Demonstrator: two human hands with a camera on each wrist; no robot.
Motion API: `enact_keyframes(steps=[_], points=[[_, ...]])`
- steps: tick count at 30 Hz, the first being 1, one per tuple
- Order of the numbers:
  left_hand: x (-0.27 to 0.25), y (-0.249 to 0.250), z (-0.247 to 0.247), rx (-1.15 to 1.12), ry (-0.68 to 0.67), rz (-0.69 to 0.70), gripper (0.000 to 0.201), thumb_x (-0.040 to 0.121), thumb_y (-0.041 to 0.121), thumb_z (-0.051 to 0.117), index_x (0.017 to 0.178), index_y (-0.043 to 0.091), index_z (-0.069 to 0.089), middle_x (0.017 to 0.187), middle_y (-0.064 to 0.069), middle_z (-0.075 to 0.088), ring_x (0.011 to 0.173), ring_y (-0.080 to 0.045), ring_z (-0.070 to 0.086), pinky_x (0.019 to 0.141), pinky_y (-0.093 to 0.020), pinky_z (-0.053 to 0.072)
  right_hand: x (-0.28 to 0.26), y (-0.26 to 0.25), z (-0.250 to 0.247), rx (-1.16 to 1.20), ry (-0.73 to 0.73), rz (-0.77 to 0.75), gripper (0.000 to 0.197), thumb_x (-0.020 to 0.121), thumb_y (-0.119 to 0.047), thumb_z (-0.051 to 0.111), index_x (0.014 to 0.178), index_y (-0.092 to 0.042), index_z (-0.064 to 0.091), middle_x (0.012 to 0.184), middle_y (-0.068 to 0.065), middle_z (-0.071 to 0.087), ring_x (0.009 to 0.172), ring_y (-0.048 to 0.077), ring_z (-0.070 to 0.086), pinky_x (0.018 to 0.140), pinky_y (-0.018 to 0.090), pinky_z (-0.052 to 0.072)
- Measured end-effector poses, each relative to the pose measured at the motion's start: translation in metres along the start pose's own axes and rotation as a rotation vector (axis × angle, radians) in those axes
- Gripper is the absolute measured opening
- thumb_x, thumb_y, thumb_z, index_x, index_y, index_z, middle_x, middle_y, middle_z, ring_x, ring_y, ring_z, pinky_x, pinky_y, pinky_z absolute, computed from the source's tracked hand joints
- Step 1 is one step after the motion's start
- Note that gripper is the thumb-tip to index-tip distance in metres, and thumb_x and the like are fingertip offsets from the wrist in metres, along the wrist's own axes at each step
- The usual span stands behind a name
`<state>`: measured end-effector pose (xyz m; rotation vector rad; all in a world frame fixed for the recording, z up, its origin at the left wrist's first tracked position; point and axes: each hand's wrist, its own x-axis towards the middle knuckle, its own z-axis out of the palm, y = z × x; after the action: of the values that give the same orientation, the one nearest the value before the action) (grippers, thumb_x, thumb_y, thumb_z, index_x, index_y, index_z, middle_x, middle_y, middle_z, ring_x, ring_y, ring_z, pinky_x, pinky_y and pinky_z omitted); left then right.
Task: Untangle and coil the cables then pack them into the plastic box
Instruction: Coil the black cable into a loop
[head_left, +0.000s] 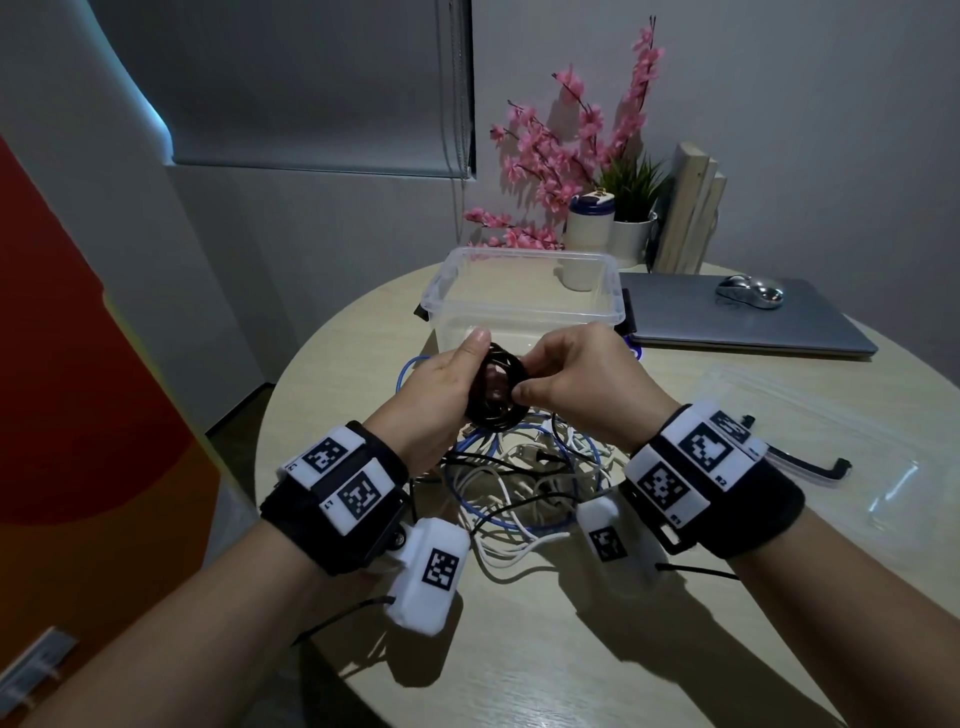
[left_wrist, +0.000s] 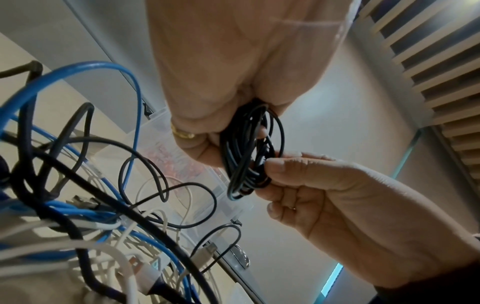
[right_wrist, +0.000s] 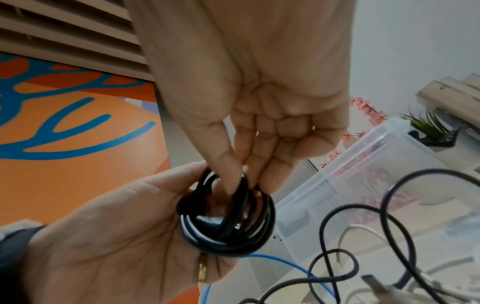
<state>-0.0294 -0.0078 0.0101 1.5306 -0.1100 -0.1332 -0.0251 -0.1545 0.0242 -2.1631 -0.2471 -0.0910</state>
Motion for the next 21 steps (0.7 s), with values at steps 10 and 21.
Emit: enact_keyframes(steps=[10,21], points=[[-0.0009,0.0011,-0.0026,-0.045,-0.058,-0.045,0.033,0.103,0.029,0.036,0.094,0.006,0.057,0.074,-0.004,0.063,0.06,-0.009,0.062,0.055,-0.019,0.05,0.0023,0.0043,0.0021,0.09,-0.132,-0.028,0.005,0.084,-0.004,0.064,0.084,-0.008,0.067,0.081,0.013,0.071,0.077,0.026,0.066,0.076,0.037,0.054],[-0.0021,0.0053,-0.0028,-0.019,-0.083,-0.037,0.027,0.103,0.025,0.036,0.101,0.009,0.058,0.071,-0.002,0.061,0.055,-0.007,0.058,0.055,-0.018,0.047,0.0058,0.0028,0.0057,0.19,-0.194,-0.026,0.019,0.084,-0.006,0.066,0.102,-0.013,0.065,0.093,0.008,0.071,0.082,0.02,0.068,0.073,0.027,0.054]])
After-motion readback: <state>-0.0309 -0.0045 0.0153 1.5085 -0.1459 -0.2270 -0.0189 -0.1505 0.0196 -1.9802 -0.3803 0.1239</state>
